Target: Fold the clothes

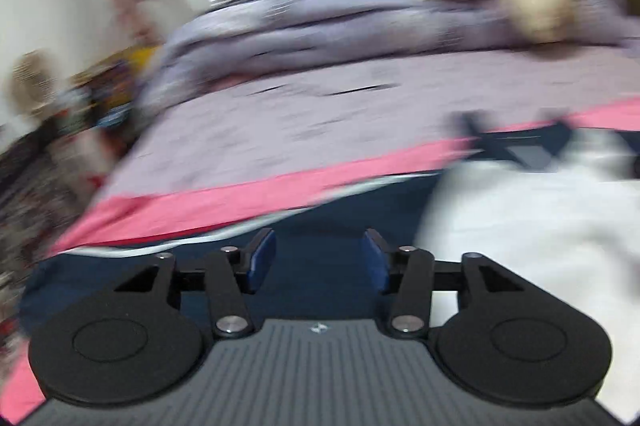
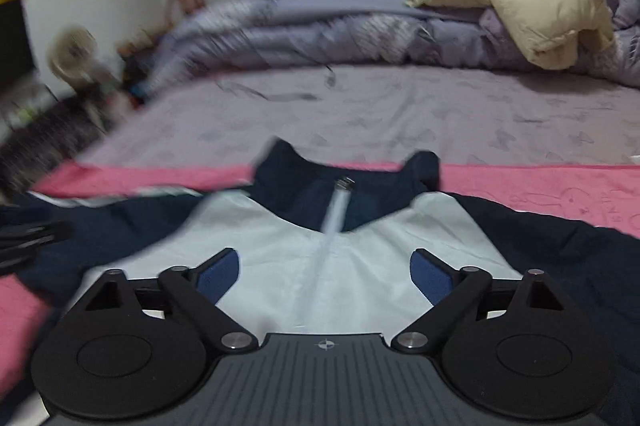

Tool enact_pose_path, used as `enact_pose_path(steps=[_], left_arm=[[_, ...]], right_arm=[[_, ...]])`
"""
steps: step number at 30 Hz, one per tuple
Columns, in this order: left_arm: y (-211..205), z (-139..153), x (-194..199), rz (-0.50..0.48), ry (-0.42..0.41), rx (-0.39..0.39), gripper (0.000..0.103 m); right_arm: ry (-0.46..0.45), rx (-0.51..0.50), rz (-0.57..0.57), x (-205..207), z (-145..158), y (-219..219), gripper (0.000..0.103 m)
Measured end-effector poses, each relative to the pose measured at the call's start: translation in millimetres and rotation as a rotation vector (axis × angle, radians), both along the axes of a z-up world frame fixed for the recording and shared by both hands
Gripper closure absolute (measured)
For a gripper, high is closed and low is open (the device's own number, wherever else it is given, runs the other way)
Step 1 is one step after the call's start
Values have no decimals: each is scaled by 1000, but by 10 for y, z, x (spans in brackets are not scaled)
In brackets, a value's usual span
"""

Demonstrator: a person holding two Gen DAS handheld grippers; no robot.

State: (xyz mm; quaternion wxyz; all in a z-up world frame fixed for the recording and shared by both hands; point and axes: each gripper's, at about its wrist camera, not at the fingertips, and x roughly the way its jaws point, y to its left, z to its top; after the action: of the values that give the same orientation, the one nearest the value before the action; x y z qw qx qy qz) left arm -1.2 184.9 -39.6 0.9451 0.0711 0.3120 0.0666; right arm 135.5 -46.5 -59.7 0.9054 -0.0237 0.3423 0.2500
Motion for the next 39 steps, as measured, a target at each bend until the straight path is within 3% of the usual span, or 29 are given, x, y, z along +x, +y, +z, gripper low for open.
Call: enact_pose_path(steps=[1, 2, 3, 5, 8, 10, 12, 17, 19, 24, 27, 29, 32, 35, 37, 39], left_arm=[[-221, -64, -45, -79, 31, -10, 43], [-380, -190, -63, -121, 70, 15, 42], [-504, -338, -66, -145, 108, 54, 42], [-600, -585, -164, -122, 125, 106, 42], [-535, -619, -327, -78, 88, 73, 41], [-484, -592, -333, -58, 94, 48, 40], [-487, -579, -392, -50, 95, 54, 38], [-582, -478, -771, -5, 128, 67, 38], [-645, -457, -932, 4, 141, 82, 38], [-797, -490, -1513, 102, 162, 218, 38], [-849, -442, -1857, 149, 162, 248, 38], [-865, -316, -2046, 163, 151, 181, 38], [-948, -157, -2221, 108, 96, 58, 36], [-1105, -200, -2299, 53, 118, 40, 31], [-1157, -347, -2311, 55, 177, 60, 30], [-1119, -380, -2371, 74, 184, 30, 30]], right_arm=[[18, -36, -10, 105, -84, 83, 31], [48, -50, -14, 224, -173, 155, 45], [58, -64, -23, 349, -268, 234, 51], [77, -91, -40, 601, -453, 389, 51], [30, -137, -48, 1028, -548, 564, 31], [92, -98, -81, 1086, -458, 517, 30], [150, -59, -109, 1127, -364, 466, 41], [9, -35, 115, -187, -22, -33, 32], [40, -59, 179, -763, -97, -294, 32], [-1, -164, 221, -1938, -324, -990, 29], [-2, -183, 141, -2193, -182, -1339, 28], [-4, -222, 68, -2335, -89, -1454, 29], [-45, -153, 121, -2714, -5, -1533, 30], [-17, -162, 181, -2974, -111, -1434, 30], [8, -192, 171, -3053, -237, -1455, 29], [43, -200, 147, -3081, -340, -1545, 25]])
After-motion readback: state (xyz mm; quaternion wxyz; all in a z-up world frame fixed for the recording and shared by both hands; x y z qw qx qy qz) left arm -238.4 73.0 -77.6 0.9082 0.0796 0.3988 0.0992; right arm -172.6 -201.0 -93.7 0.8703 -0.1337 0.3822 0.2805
